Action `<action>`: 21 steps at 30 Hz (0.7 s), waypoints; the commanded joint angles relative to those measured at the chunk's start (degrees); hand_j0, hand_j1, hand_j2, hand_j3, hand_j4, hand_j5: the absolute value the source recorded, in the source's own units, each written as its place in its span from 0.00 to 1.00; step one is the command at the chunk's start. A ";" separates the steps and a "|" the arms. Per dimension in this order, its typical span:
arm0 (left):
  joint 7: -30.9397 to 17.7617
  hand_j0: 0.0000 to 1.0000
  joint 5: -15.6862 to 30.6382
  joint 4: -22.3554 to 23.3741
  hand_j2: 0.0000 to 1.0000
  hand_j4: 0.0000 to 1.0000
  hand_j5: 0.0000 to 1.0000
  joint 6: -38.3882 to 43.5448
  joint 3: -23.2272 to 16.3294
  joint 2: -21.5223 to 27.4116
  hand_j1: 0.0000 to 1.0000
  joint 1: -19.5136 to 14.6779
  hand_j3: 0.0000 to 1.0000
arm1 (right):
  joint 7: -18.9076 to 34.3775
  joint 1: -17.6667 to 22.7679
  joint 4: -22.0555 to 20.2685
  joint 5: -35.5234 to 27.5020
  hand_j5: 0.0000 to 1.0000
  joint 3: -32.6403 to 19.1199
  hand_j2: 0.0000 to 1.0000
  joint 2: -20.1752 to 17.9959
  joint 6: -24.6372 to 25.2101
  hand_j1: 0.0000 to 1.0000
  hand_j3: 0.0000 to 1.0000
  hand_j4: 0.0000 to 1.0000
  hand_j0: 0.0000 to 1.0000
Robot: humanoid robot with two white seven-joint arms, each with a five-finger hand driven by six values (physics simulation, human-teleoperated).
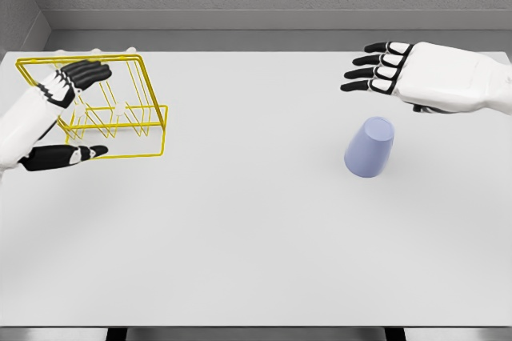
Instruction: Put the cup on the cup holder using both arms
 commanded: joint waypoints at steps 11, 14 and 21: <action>0.04 1.00 0.01 -0.07 1.00 1.00 1.00 0.01 0.00 -1.24 1.00 -0.26 1.00 | 22.60 -4.30 5.29 -4.88 1.00 -2.07 1.00 3.16 0.07 1.00 1.00 1.00 1.00; 0.04 1.00 -0.17 0.02 1.00 1.00 1.00 0.01 -0.35 -2.12 1.00 -0.09 1.00 | 22.60 -6.33 13.01 -4.54 1.00 -1.54 1.00 8.08 0.07 1.00 1.00 1.00 1.00; 0.57 1.00 1.50 0.19 1.00 1.00 1.00 0.01 -8.88 -5.81 1.00 0.44 1.00 | 22.60 -6.15 15.57 0.74 0.99 2.41 0.99 11.78 0.07 0.99 0.99 0.99 0.99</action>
